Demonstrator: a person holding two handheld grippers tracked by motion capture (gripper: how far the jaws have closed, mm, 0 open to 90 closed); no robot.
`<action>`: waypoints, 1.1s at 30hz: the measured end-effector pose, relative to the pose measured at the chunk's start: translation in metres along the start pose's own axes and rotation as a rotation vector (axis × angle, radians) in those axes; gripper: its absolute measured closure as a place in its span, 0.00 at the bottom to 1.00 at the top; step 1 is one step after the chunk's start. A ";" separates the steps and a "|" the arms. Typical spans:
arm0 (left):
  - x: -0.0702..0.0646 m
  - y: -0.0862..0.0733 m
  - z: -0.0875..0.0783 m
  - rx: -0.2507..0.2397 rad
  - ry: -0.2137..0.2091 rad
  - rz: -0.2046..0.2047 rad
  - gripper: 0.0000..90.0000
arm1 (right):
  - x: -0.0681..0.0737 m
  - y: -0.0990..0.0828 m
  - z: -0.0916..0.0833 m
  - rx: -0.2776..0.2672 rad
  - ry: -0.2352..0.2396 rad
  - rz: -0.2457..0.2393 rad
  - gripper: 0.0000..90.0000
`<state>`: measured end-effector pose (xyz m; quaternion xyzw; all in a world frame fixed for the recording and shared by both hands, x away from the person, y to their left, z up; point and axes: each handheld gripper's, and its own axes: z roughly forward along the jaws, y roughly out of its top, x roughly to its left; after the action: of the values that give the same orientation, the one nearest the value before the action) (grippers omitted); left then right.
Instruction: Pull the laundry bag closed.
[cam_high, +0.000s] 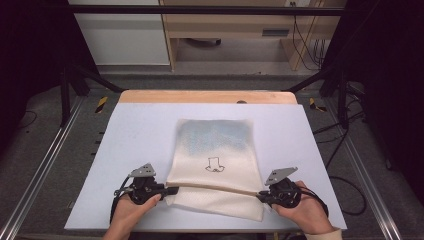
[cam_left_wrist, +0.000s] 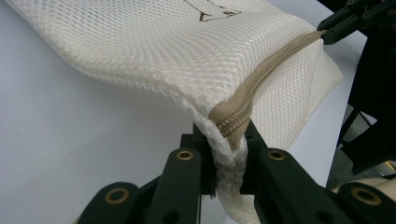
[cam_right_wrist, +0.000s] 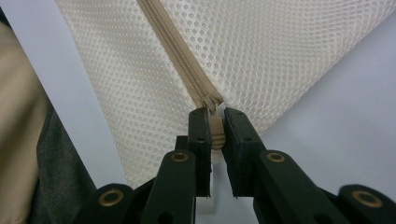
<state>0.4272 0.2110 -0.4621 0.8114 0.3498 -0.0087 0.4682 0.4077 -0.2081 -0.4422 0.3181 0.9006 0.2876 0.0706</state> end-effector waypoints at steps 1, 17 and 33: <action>0.000 0.000 0.000 0.000 0.000 0.002 0.91 | 0.000 0.000 0.000 0.000 0.001 0.002 0.91; -0.002 -0.001 0.002 0.011 0.018 -0.002 0.78 | 0.001 0.001 0.002 0.014 0.002 -0.002 0.87; 0.001 0.002 -0.021 -0.059 0.239 0.017 0.24 | 0.000 0.014 0.004 -0.102 -0.100 0.071 0.23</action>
<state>0.4227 0.2271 -0.4493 0.7956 0.3961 0.1024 0.4467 0.4171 -0.1973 -0.4375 0.3597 0.8684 0.3190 0.1215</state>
